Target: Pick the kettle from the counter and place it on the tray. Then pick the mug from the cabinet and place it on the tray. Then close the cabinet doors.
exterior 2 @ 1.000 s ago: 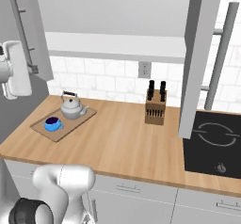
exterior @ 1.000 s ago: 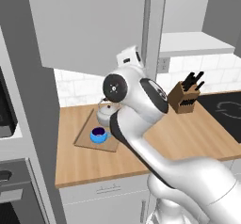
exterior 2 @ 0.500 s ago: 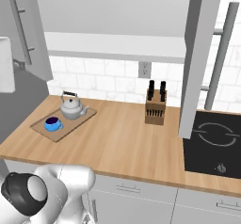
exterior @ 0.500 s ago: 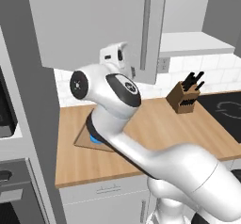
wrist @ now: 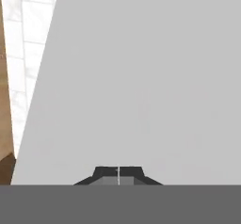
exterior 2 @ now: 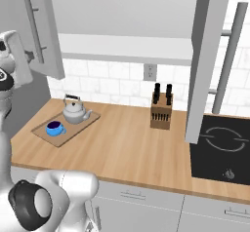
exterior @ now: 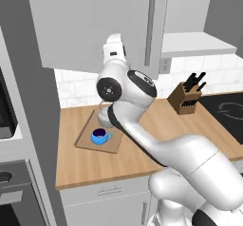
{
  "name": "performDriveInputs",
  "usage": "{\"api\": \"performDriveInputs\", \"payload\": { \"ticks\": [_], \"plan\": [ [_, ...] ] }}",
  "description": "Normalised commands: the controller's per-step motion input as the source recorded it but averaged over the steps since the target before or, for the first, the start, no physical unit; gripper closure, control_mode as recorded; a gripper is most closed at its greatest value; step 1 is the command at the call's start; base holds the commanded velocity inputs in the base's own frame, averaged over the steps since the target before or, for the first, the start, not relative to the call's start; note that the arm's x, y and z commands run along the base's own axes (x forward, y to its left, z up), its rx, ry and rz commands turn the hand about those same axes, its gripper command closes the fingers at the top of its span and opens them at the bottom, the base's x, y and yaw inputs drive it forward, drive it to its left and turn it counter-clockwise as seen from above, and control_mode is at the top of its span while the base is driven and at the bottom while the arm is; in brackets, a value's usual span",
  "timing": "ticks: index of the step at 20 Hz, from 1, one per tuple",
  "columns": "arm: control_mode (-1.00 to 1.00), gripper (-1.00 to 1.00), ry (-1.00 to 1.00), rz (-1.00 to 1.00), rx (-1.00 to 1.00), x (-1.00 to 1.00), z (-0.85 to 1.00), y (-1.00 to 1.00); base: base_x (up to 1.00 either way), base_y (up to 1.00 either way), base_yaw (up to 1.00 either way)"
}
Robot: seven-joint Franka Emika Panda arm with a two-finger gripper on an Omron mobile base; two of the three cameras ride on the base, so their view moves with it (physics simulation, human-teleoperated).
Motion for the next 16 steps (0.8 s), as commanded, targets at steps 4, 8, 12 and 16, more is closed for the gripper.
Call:
{"api": "performDriveInputs", "payload": {
  "ticks": [4, 8, 12, 16],
  "plan": [
    [-1.00, 1.00, 0.00, 0.21, 0.00, 1.00, 0.32, 0.01, 0.00, 0.00, 0.00],
    [-1.00, 1.00, 0.00, 0.16, 0.00, 1.00, 0.65, 0.06, 0.00, 0.00, 0.00],
    [-1.00, 1.00, 0.00, 0.11, 0.00, 1.00, 0.94, 0.16, 0.00, 0.00, 0.00],
    [-1.00, 1.00, 0.00, 0.12, 0.00, 0.98, 0.98, 0.09, 0.00, 0.00, 0.00]
  ]
}}
